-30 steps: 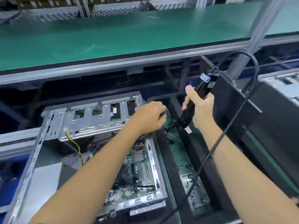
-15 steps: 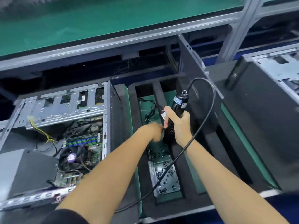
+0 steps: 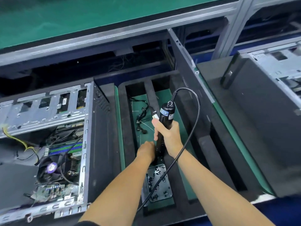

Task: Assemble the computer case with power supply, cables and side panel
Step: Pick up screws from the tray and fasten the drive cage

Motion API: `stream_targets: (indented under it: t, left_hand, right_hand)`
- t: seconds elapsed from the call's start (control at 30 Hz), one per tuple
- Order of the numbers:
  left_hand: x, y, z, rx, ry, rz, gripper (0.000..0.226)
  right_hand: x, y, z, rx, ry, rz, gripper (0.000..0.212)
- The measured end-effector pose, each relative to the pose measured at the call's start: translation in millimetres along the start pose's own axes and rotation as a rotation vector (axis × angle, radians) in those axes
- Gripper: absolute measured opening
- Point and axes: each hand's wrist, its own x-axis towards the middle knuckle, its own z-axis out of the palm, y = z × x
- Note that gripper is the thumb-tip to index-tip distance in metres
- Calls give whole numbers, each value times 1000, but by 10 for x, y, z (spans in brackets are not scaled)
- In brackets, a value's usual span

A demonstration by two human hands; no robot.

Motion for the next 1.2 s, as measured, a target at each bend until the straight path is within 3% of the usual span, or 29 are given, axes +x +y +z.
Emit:
stream_targets:
  t: [0.13, 0.27, 0.5, 0.7, 0.83, 0.93, 1.03, 1.2]
  left_hand:
    - [26, -33, 8, -51, 12, -29, 48]
    - [33, -52, -10, -36, 8, -7, 63]
    - [44, -55, 55, -163, 35, 22, 41]
    - [81, -72, -44, 3, -63, 99, 50]
    - [138, -105, -263, 33, 13, 118, 45]
    - [134, -171, -327, -168, 50, 4, 43]
    - [46, -190, -267, -358, 120, 46, 35]
    - [-35, -151, -100, -184, 159, 30, 37]
  right_hand:
    - [18, -4, 11, -13, -14, 8, 41]
    - [29, -26, 52, -14, -30, 19, 36]
    - [19, -66, 75, -20, -32, 42, 35]
    - [9, -67, 92, -19, -34, 31, 40]
    - [30, -104, 125, -2, -40, 5, 51]
    - [44, -165, 159, 32, -33, -12, 49]
    - [32, -201, 179, 27, -48, -26, 51]
    - [5, -211, 160, 26, -36, -4, 39]
